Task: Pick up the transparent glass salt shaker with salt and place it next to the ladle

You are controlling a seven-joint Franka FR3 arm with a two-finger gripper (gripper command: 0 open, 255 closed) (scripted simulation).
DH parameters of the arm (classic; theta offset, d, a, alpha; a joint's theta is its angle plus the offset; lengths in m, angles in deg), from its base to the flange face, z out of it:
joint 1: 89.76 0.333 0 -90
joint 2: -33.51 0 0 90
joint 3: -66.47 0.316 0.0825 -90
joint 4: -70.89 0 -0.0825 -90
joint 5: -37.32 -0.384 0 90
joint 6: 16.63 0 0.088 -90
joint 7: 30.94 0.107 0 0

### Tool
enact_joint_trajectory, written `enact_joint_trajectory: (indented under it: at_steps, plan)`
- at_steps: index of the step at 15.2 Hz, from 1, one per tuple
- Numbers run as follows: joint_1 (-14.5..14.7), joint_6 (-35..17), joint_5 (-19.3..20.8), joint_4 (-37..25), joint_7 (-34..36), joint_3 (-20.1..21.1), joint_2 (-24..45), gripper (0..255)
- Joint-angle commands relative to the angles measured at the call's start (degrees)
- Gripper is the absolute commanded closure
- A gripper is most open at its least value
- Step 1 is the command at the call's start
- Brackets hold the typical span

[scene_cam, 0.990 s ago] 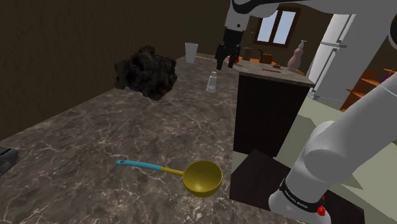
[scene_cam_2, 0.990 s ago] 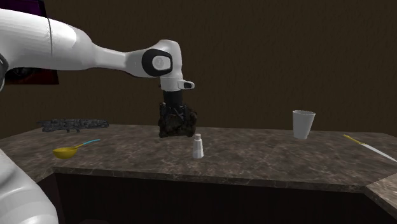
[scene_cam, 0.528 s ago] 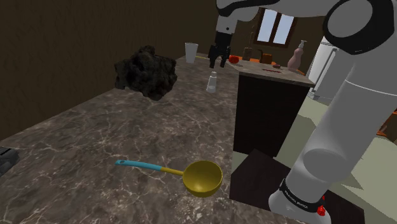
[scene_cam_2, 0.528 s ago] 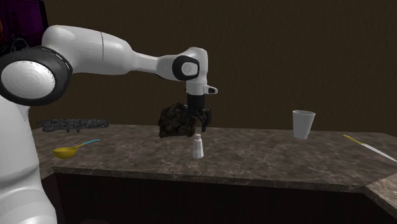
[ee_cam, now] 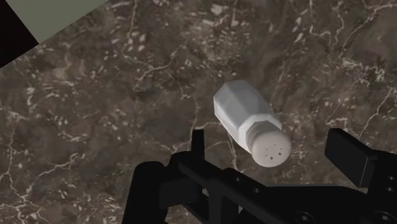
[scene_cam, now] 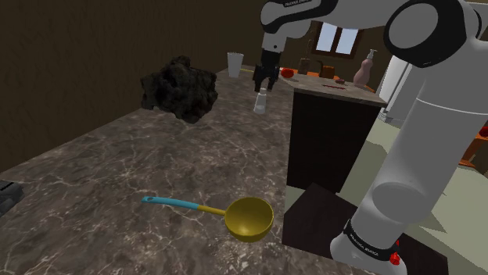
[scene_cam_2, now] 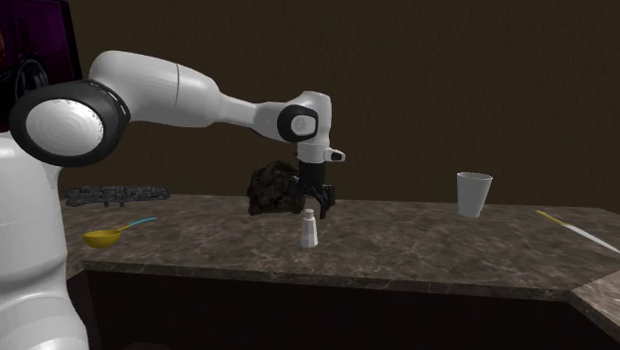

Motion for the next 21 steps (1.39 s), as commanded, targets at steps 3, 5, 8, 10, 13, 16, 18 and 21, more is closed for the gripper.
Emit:
enact_joint_trajectory:
  at_steps: [3,5,8,10,13,16,18,21]
  plan:
    - [0.1,-1.2,0.0,1.2,0.0,0.0,0.0,0]
    - [0.1,-1.2,0.0,1.2,0.0,0.0,0.0,0]
    - [0.1,-1.2,0.0,1.2,0.0,0.0,0.1,0]
    - [0.1,-1.2,0.0,1.2,0.0,0.0,0.1,255]
    - [0.1,-1.2,0.0,1.1,0.0,0.0,0.1,255]
    - [0.1,-1.2,-0.1,1.1,0.0,0.0,0.1,255]
    - [0.1,-1.2,0.0,1.2,0.0,0.0,0.0,255]
    - [0.0,1.1,0.0,-1.2,0.1,0.0,0.1,255]
